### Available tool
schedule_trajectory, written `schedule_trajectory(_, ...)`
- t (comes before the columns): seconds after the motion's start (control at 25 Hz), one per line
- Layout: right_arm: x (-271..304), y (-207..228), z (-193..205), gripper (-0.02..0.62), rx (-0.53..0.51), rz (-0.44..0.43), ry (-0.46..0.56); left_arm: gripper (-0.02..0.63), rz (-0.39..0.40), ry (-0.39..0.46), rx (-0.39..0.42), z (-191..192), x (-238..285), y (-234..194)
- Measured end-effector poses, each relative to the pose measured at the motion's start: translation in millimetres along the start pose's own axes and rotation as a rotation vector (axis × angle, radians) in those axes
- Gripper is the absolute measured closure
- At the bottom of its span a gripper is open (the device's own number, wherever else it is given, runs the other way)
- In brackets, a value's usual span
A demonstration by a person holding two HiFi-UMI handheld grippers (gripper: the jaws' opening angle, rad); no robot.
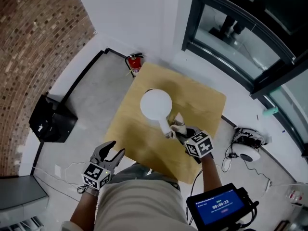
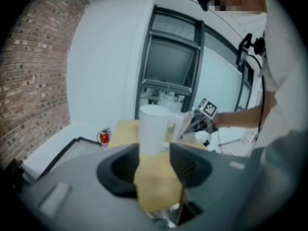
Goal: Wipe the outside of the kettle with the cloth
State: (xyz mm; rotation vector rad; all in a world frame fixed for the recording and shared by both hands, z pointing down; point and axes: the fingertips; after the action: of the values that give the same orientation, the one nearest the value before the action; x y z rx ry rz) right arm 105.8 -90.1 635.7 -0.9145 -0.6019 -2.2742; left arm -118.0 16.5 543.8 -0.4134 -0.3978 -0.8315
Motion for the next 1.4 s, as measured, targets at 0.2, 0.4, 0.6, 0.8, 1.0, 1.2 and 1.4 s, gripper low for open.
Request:
schedule_trajectory(0.2,-49.8,-12.9,-64.4,0.483,0.085,-0.036,0.234,0.42,0.006,-0.009,0.021,-1.5,-3.4,0.5)
schedule_trajectory(0.4,-1.3,-1.9,-15.4,0.483,0.063,-0.022,0.065,0.42,0.01,-0.008,-0.005,0.7,0.9,4.3)
schedule_trajectory(0.6,-38.0,2.1,-56.8,0.483,0.124,0.003,0.253,0.42,0.007,-0.018,0.007,4.9,1.8,4.9)
schedule_trajectory(0.8,0.1,8.9,-31.5,0.483,0.111,0.007,0.137,0.42,0.0,-0.017,-0.014,9.0,1.5,7.7)
schedule_trajectory(1.0,-114.4,-34.1,-174.0,0.483,0.086,-0.067,0.563,0.42,-0.033,-0.002,-0.003,3.0,-0.8,6.4)
schedule_trajectory(1.2,-67.7,-125.8,-167.6,0.483,0.335,-0.233,0.542,0.42,-0.148,0.05,-0.051,10.5,-21.7,-11.7)
schedule_trajectory(1.4,41.1,-126.1,-102.7,0.483,0.768,-0.121,0.44,0.42,-0.211,0.031,-0.093,38.5,-58.6,-20.9)
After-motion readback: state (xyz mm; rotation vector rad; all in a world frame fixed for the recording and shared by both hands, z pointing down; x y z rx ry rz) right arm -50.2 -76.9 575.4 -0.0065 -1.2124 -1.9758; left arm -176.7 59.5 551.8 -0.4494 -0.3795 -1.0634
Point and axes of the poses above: the fingertips, and each gripper's own axes: x forward along the fingers, y to its right, z out of its underside, and after that the axes turned 8 degrees about z, right-handed
